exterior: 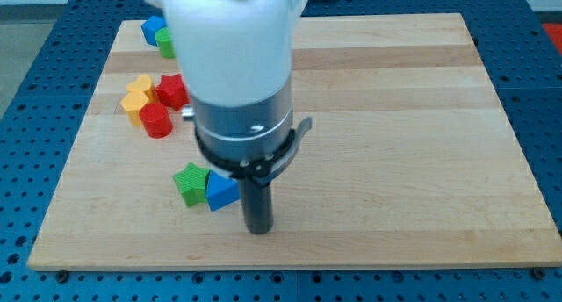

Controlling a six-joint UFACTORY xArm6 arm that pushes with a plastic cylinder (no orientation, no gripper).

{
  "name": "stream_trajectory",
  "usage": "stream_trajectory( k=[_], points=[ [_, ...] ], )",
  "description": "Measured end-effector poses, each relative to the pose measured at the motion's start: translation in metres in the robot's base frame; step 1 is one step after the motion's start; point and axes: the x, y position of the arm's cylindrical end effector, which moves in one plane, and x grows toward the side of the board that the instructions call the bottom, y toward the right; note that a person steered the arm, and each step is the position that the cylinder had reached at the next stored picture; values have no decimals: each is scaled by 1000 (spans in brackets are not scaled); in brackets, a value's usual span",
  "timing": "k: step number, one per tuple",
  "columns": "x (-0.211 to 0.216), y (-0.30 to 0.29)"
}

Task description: Slide the triangle closer to the green circle

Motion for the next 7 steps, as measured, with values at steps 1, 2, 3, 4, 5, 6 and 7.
stream_trajectory(
  k=[1, 2, 3, 4, 5, 6, 7],
  points=[
    [1, -18],
    [-5, -25],
    [-16, -25],
    [-31, -25],
    [-40, -27],
    [-40, -37],
    [-41, -48]
  ],
)
